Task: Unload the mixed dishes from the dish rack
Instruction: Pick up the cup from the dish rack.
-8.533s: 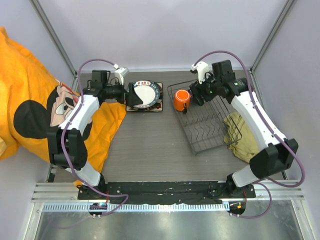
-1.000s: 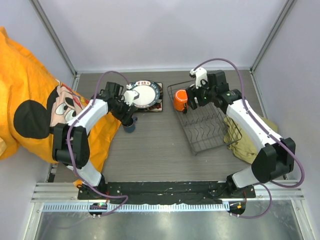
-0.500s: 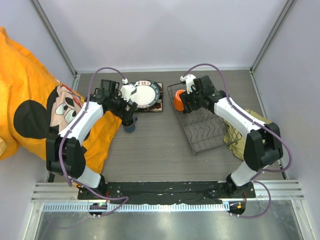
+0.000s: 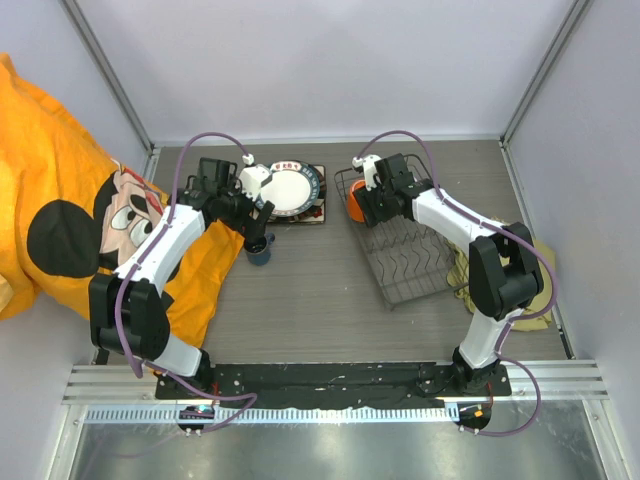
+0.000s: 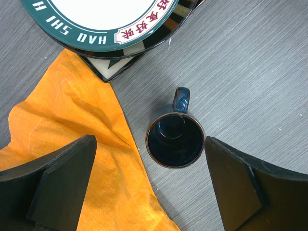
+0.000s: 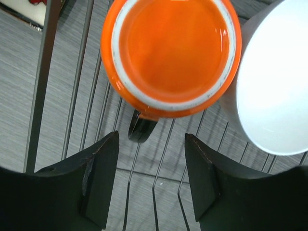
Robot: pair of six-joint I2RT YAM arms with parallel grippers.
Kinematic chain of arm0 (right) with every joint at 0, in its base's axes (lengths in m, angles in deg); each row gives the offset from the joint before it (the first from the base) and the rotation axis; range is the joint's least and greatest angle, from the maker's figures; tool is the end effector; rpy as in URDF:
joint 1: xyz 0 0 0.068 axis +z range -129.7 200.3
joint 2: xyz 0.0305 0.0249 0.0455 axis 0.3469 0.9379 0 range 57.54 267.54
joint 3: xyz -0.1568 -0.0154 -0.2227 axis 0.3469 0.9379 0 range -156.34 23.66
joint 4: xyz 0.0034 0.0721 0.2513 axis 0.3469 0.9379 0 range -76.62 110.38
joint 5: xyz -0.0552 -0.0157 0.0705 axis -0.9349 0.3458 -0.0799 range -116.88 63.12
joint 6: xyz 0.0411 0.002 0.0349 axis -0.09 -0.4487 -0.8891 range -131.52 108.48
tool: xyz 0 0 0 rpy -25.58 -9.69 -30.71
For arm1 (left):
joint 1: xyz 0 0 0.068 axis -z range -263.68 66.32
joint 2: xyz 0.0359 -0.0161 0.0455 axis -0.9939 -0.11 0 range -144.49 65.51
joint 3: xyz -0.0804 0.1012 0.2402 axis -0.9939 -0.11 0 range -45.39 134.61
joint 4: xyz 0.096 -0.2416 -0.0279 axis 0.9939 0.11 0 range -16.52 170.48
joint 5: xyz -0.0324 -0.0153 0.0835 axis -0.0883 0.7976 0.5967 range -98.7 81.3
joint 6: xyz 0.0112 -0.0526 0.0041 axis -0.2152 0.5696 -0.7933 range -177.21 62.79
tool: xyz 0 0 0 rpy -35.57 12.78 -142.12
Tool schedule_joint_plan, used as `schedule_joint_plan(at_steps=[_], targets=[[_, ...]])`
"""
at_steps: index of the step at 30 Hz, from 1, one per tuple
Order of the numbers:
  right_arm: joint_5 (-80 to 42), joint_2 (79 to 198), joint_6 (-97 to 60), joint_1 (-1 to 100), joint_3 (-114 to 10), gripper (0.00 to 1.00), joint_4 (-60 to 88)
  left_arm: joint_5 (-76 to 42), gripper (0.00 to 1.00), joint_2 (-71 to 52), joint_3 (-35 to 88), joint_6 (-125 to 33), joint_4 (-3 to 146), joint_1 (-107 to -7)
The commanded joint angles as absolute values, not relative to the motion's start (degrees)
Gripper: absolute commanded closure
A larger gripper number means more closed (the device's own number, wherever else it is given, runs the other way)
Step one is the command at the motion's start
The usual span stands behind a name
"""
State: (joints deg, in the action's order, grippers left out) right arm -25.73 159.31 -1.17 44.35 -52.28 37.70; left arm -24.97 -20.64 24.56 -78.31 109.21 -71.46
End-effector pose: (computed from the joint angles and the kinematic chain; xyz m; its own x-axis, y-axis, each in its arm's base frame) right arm 0.3565 0.1600 0.2351 -0.6143 -0.4709 -0.6332 -0.5384 0.8368 -0.1000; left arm 0.3115 -0.0777 0.2810 -0.5837 0.4802 -0.6547 0.6242 0.7811 0.0163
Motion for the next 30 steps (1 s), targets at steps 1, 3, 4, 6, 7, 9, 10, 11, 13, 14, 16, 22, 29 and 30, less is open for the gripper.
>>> schedule_joint_plan(at_steps=[1, 3, 4, 6, 7, 9, 10, 11, 13, 14, 16, 22, 29, 30], targets=[[-26.61, 160.8, -1.59, 44.73, -56.31, 0.39, 34.83, -25.57, 0.0, -19.04, 25.18, -77.77, 106.79, -71.82], [-26.61, 161.95, -1.59, 44.73, -56.84, 0.41, 34.83, -25.75, 0.0, -19.22, 25.09, -77.69, 106.71, -71.82], [-26.61, 162.3, -1.59, 44.73, -57.19, 0.41, 34.83, -25.84, 0.0, -19.22, 24.92, -77.68, 106.7, -71.82], [-26.61, 163.35, -1.76, 44.73, -57.46, 0.43, 34.65, -25.75, 0.0, -19.31, 24.66, -77.68, 106.44, -71.91], [-26.61, 163.79, -1.68, 44.73, -57.46, 0.43, 34.56, -25.75, 0.0, -19.31, 24.48, -77.68, 106.35, -71.82], [-26.61, 164.84, -1.59, 44.99, -57.46, 0.44, 34.21, -25.75, 0.0, -19.31, 24.39, -77.68, 106.27, -71.91], [-28.53, 165.03, -1.59, 44.99, -57.46, 0.45, 34.12, -25.75, 0.0, -19.39, 24.3, -77.68, 106.27, -71.91], [-28.72, 165.2, -1.59, 45.08, -57.37, 0.45, 33.95, -25.84, 0.0, -19.39, 24.22, -77.77, 106.27, -71.99], [-28.98, 165.73, -1.59, 45.26, -57.29, 0.47, 33.77, -25.84, 0.0, -19.39, 24.13, -77.77, 106.26, -71.91], [-29.07, 165.82, -1.68, 45.26, -57.11, 0.47, 33.34, -25.84, 0.0, -19.39, 24.04, -77.69, 106.09, -71.91], [-29.34, 166.08, -1.59, 45.35, -56.93, 0.49, 33.25, -25.92, 0.0, -19.39, 23.69, -77.68, 106.0, -71.99], [-30.22, 166.52, -1.76, 45.79, -56.58, 0.54, 32.63, -26.45, 0.0, -19.4, 22.9, -77.42, 105.56, -71.91], [-30.74, 166.43, -2.03, 46.05, -54.91, 0.61, 31.58, -26.63, 0.0, -19.04, 22.19, -77.25, 105.47, -71.91], [-30.92, 166.35, -2.03, 45.96, -54.57, 0.64, 31.58, -26.63, 0.0, -18.96, 22.02, -77.33, 105.3, -71.91]])
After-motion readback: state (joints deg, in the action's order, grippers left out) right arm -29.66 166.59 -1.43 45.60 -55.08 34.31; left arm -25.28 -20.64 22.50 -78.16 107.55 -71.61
